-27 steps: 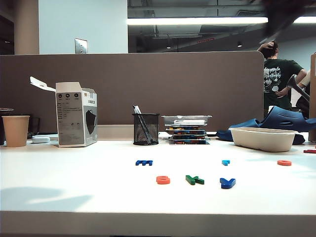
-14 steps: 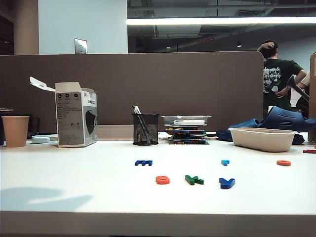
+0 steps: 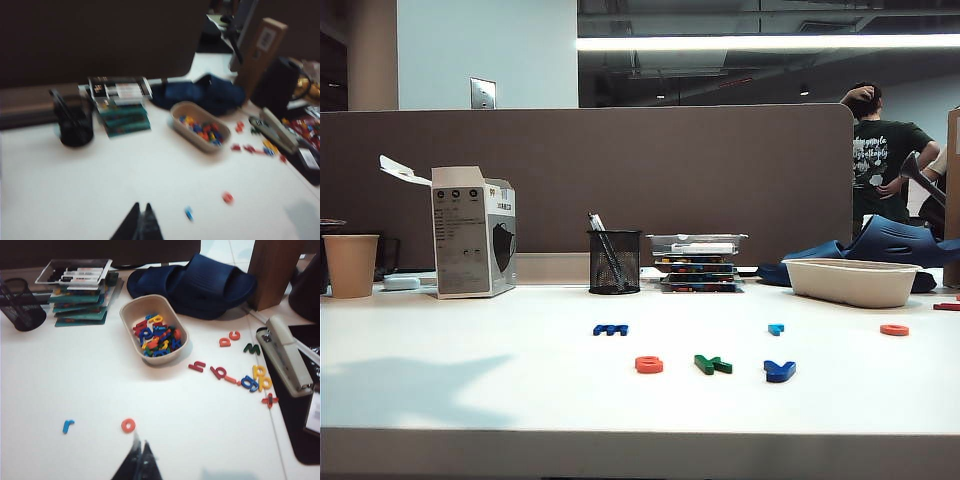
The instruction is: Select the appropriate letters from the row of letter magnets placed on the table to arrange into the word "sky".
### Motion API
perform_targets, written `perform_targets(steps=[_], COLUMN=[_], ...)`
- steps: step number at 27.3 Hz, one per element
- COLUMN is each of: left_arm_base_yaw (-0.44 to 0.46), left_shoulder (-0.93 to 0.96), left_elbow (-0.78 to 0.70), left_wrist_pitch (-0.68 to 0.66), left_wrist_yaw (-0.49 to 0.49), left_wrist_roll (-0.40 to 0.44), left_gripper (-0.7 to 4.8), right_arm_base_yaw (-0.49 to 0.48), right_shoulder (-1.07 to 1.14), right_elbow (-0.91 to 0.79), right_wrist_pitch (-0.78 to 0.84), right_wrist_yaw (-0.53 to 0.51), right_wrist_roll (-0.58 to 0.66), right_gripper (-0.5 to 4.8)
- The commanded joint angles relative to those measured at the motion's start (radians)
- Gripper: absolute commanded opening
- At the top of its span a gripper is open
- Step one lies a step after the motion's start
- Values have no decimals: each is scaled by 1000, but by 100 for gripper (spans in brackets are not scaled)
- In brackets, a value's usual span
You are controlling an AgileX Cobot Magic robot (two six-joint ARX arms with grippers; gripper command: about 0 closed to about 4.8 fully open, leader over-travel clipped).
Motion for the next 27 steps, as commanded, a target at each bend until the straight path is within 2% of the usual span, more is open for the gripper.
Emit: perform_targets(steps=[1, 5, 8, 14, 16, 19, 22, 24, 27], left_arm_base_yaw=[215, 420, 568, 884, 944, 971, 922, 889, 871], left_shoulder=[-5, -9, -29, -95, -128, -211, -333, -435, -576], left_elbow=[53, 106, 127, 129, 119, 65, -37, -127, -239], left_wrist_pitch=[79, 84, 84, 26, -7, -12, -16, -16, -19], left_wrist_yaw=[144, 173, 207, 335, 344, 344, 343, 344, 344], left_wrist_roll=[145, 257, 294, 299, 269, 274, 274, 264, 253], left_gripper=[-5, -5, -5, -5, -5, -5, -5, -5, -5], right_arm_base_yaw=[-1, -1, -1, -1, 0, 14, 56, 81, 117], right_shoulder=[-110, -215, -303, -472, -525, -594, -645, -680, -730], right_elbow=[-87, -165, -221, -318, -350, -389, -426, -458, -509], right_wrist_pitch=[32, 55, 68, 68, 69, 64, 67, 69, 84], right_wrist_yaw=[-1, -1, -2, -2, -10, 2, 2, 45, 44], right_wrist_roll=[3, 4, 24, 50, 51, 54, 54, 54, 54], right_gripper=[-8, -8, -8, -8, -8, -8, -8, -8, -8])
